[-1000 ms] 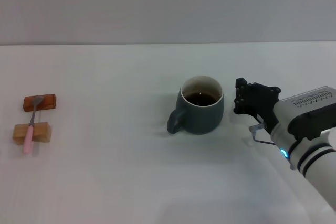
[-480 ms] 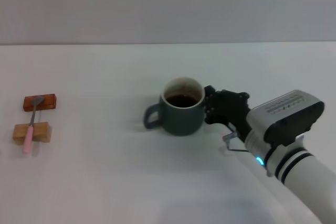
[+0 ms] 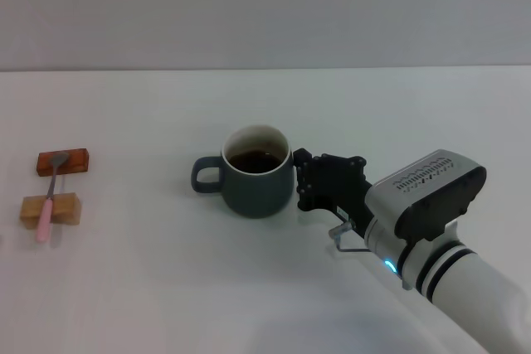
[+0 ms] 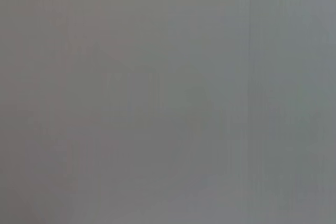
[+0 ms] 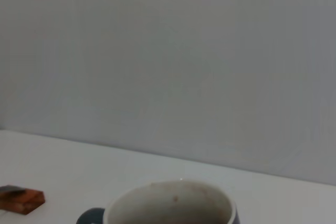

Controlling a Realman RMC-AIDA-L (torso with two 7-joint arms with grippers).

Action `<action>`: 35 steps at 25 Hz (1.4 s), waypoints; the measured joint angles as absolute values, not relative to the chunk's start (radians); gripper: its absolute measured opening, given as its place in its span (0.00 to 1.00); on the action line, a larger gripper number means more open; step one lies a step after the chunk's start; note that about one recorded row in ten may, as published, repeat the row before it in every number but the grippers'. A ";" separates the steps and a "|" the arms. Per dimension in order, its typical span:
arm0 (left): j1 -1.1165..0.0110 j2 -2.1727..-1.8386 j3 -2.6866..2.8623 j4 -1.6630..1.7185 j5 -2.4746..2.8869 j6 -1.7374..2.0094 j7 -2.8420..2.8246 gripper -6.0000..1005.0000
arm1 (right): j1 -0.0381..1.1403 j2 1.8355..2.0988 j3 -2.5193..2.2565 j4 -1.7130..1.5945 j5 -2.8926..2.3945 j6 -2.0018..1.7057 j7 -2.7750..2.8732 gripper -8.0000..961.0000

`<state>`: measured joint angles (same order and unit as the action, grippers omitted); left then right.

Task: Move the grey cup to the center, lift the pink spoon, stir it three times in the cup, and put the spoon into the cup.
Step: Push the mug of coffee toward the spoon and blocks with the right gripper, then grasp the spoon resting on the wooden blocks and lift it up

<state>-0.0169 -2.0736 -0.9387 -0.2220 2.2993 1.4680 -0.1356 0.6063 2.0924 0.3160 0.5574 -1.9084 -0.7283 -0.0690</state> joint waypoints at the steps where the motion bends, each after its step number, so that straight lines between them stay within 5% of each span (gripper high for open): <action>1: -0.018 -2.074 -0.939 -0.222 2.299 1.468 -0.136 0.84 | 0.607 2.092 0.315 0.564 -1.913 -0.714 -0.069 0.01; 15: -0.028 -2.076 -0.932 -0.222 2.301 1.466 -0.141 0.84 | 0.586 2.092 0.301 0.571 -1.964 -0.729 -0.076 0.01; 35: -0.025 -2.073 -0.705 -0.247 2.307 1.462 -0.135 0.84 | 0.356 2.086 0.514 0.362 -1.948 -1.057 -0.069 0.01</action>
<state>-0.0246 -2.0735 -0.7046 -0.2471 2.3072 1.4624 -0.1351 0.3556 2.0859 0.5140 0.3621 -1.9477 -1.0569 -0.0692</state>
